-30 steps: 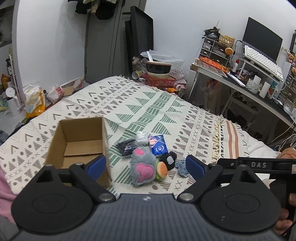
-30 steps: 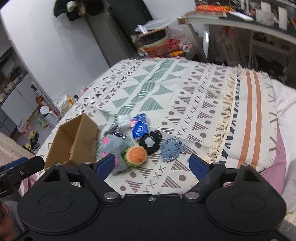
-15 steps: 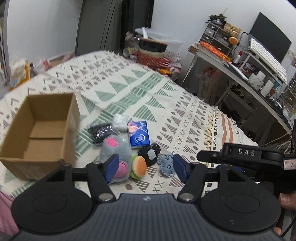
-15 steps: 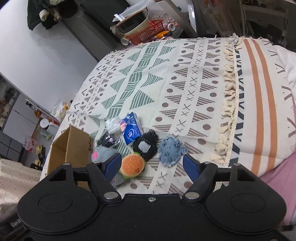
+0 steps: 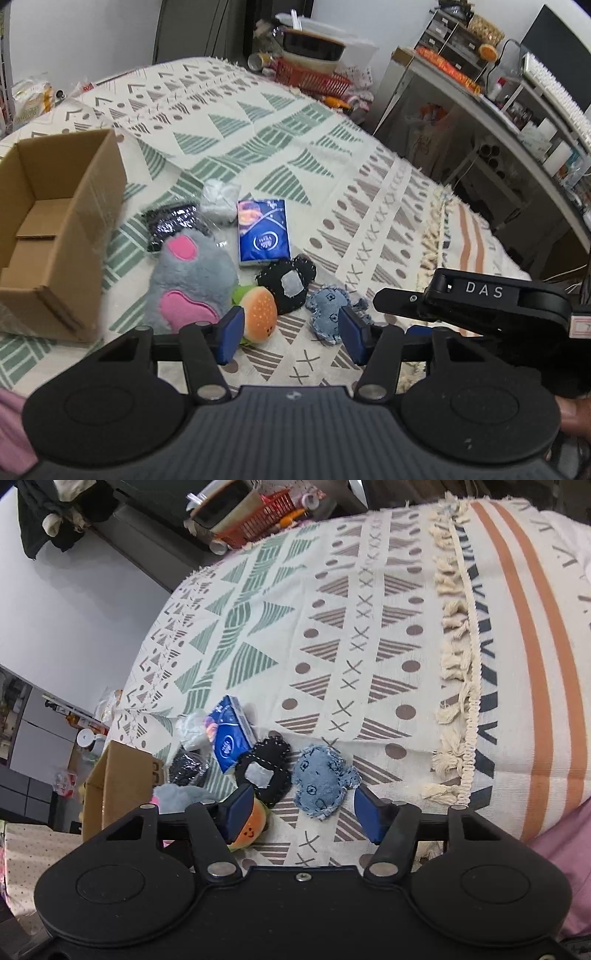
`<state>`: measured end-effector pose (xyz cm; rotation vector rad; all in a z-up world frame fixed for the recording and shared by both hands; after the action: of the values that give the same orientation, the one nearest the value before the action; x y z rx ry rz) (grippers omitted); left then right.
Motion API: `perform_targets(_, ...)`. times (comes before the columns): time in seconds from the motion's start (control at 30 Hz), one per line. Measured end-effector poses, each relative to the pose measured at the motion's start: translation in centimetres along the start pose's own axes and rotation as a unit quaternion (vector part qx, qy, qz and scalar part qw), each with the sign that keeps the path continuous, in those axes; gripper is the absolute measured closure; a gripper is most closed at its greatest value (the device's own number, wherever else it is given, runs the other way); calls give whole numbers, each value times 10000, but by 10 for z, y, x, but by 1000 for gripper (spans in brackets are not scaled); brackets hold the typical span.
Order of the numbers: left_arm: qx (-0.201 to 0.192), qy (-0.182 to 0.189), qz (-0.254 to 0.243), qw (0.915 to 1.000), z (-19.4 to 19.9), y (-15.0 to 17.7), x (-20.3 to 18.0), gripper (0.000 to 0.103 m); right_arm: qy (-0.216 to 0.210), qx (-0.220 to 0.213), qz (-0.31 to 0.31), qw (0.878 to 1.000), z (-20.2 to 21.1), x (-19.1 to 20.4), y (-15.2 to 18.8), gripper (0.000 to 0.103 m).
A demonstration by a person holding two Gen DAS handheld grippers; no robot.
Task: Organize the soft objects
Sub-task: 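Grasp the burger plush with the left gripper while the right gripper grasps the blue denim plush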
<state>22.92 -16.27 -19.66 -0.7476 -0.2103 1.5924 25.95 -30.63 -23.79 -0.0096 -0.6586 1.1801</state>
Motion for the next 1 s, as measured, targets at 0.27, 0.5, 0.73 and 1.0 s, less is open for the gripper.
perform_targets(0.27,82,-501,-73,9987,-39,1,6,48,-31,474,-140,9988,-40,-10,1,46)
perform_targets(0.5,141,-815,-172,9964,-61,2,13,48,28,719,-161,9973,-67,-12,2,45)
perform_targets(0.73,301,-947,-135,9950,-83,7,18,48,214,626,117,9977,-81,-8,-2,45)
perform_targets(1.0,220,-841,203,9960,-80,8,25,80,418,490,514,9966,-83,-5,-2,68)
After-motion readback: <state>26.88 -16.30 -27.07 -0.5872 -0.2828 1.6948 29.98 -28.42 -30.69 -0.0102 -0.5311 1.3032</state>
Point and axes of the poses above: each gripper's, at about its wrist camera, not at the fingertips, and z roughly against the way its jaws point, x to its left, y to its underside, the point moved 8 cm from there along -z, roughly the way its jaws point, and after that the axes turned 2 degrees about y, right-handed, at the moved point
